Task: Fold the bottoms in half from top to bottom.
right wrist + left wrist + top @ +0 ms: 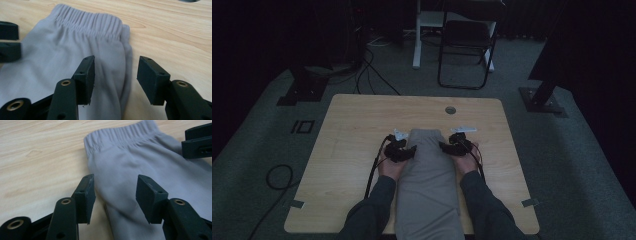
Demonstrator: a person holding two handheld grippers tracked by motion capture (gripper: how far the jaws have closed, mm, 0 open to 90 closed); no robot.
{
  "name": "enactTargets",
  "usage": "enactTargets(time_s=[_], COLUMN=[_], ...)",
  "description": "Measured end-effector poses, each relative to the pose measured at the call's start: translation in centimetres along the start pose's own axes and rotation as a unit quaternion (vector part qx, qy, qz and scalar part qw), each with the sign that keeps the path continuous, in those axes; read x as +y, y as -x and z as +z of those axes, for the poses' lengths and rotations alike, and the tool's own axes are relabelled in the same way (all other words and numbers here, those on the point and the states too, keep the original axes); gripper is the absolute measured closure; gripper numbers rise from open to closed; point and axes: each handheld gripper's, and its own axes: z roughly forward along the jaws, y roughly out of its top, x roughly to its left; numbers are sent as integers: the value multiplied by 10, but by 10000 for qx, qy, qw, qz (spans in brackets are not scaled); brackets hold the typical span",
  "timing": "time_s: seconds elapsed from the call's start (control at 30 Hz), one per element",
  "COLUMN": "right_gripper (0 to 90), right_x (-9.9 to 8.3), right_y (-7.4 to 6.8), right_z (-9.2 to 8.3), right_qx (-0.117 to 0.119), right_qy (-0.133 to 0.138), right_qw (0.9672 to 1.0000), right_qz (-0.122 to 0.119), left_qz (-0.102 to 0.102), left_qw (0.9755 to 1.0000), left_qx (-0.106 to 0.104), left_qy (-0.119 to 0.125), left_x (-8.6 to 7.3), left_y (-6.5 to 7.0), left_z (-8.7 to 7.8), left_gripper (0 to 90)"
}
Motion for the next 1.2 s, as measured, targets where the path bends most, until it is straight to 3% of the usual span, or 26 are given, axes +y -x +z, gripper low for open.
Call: enactTargets(time_s=[0.17, 0.23, 0.33, 0.47, 0.6, 0.7, 0.83, 0.93, 1.07, 1.13, 1.2], right_gripper=[487, 487, 489, 513, 611, 710, 815, 860, 873, 876, 877], right_x=[6, 5, 4, 3, 3, 4, 7, 7, 8, 9, 10], right_y=[-4, -5, -5, -7, -12, -12, -11, -12, -10, -6, -3], right_z=[21, 26, 29, 29, 30, 31, 32, 32, 32, 31, 30], right_qx=[-101, -194, -234, -306, -340, -356, -315, -265, -188, -64, -45], right_qy=[-175, -239, -173, -201, -211, -199, -241, -272, -298, -345, -334], right_qw=[9998, 9995, 9995, 9989, 9984, 9986, 9991, 9991, 9993, 9994, 9993], right_qz=[-93, -112, -92, -291, -399, -330, -179, -174, -95, 82, 154], left_qz=[-192, -49, -9, 101, 224, 262, 168, 95, 32, -98, -86], left_qw=[9995, 9995, 9995, 9993, 9994, 9991, 9986, 9986, 9985, 9982, 9983], left_qx=[159, 261, 278, 307, 129, 35, -134, -223, -263, -316, -326], left_qy=[-209, -159, -161, -169, -225, -336, -478, -479, -483, -505, -477], left_x=[2, 0, 1, 2, 5, 9, 14, 13, 13, 14, 16], left_y=[-5, -4, -4, -2, 0, 0, 0, -1, -2, -5, -6], left_z=[21, 24, 25, 27, 28, 29, 30, 30, 30, 30, 28], left_gripper=[474, 478, 478, 506, 573, 654, 776, 836, 851, 854, 856])
